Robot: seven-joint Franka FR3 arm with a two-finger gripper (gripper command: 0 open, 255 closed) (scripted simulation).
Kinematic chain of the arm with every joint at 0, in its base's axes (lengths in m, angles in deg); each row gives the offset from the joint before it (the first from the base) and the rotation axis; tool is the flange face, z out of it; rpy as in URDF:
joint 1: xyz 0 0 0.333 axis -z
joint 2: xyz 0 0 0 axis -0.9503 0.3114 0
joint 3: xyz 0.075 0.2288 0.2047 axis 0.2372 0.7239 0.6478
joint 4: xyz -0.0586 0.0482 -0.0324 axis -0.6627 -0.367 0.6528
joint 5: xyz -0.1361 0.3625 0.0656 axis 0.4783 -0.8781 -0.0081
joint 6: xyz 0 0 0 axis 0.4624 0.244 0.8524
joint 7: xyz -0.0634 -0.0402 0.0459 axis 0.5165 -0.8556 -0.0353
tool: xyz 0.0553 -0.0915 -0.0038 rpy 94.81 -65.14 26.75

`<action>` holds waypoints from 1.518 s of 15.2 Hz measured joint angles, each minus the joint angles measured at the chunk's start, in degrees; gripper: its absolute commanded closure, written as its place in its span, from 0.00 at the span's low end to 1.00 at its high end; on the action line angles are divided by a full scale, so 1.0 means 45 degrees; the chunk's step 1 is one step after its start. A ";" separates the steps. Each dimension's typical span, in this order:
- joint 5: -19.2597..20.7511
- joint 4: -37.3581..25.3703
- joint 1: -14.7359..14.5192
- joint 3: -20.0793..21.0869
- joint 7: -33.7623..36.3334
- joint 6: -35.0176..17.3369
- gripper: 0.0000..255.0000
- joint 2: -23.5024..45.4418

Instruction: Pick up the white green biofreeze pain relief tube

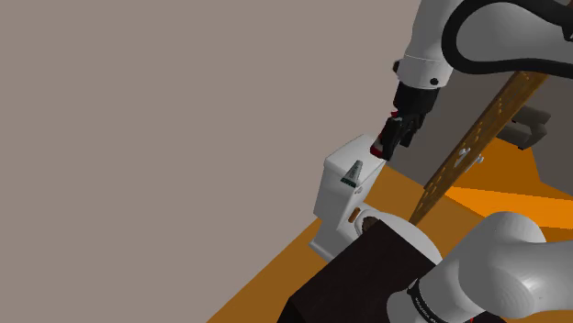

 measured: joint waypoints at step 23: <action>0.3418 0.3768 0.4004 -0.0221 0.5370 -1.2656 0.00 0.5445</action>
